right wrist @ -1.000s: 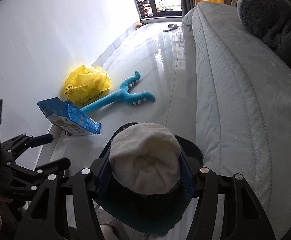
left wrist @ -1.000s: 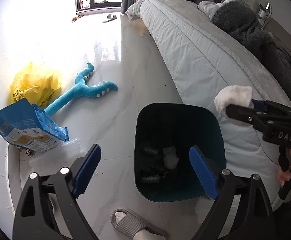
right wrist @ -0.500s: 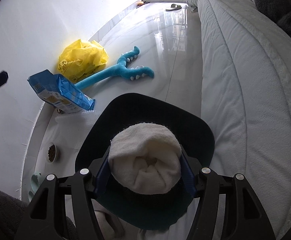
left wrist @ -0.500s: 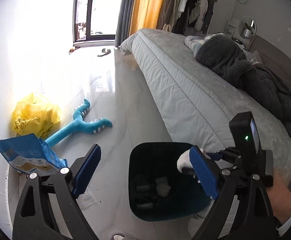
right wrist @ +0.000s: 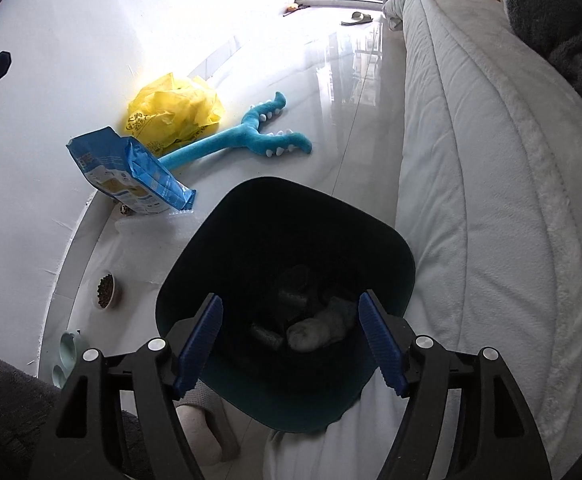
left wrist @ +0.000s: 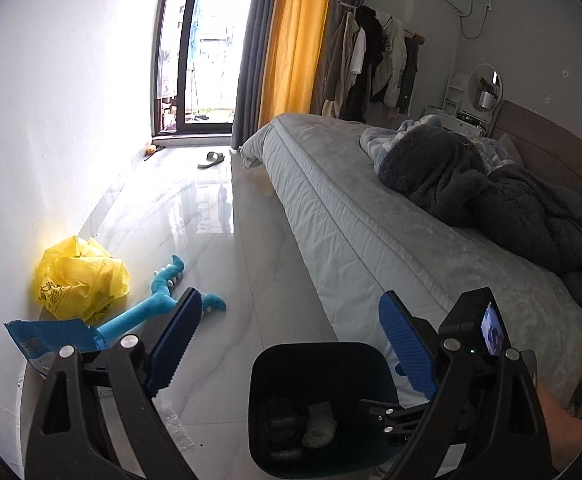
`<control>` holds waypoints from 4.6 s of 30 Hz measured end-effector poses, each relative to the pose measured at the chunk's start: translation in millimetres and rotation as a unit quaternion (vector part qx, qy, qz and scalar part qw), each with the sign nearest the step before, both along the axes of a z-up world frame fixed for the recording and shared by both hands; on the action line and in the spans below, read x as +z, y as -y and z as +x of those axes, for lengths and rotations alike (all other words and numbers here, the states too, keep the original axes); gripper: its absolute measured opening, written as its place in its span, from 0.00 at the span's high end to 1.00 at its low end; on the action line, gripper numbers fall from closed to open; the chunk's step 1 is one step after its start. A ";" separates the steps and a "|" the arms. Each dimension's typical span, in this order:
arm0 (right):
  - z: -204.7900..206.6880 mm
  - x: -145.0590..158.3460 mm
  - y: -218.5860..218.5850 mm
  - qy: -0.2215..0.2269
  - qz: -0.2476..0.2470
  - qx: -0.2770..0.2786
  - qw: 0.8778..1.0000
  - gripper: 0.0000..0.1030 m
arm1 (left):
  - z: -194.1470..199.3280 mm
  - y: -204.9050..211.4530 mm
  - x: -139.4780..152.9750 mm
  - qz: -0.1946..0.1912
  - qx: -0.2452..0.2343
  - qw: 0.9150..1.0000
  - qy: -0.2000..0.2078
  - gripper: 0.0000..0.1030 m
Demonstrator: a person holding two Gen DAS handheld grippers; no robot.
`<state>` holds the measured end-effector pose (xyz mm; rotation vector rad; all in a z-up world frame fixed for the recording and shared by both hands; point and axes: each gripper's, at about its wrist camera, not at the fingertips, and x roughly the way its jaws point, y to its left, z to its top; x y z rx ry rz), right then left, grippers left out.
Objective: Collect trash
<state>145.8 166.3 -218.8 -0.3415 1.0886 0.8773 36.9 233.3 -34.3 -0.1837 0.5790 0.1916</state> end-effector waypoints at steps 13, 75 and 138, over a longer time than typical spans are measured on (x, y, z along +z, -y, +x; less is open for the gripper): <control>-7.5 69.0 59.3 0.056 0.078 -0.031 0.995 0.26 | 7.3 36.8 15.5 0.019 -0.003 1.000 -0.001 0.06; -143.6 187.2 369.3 0.297 0.159 -0.232 0.913 0.03 | -68.5 166.9 31.1 0.081 -0.045 0.994 0.055 0.03; -149.5 187.8 362.0 0.295 0.161 -0.238 0.911 0.03 | -66.8 172.4 31.2 0.091 -0.052 0.993 0.048 0.03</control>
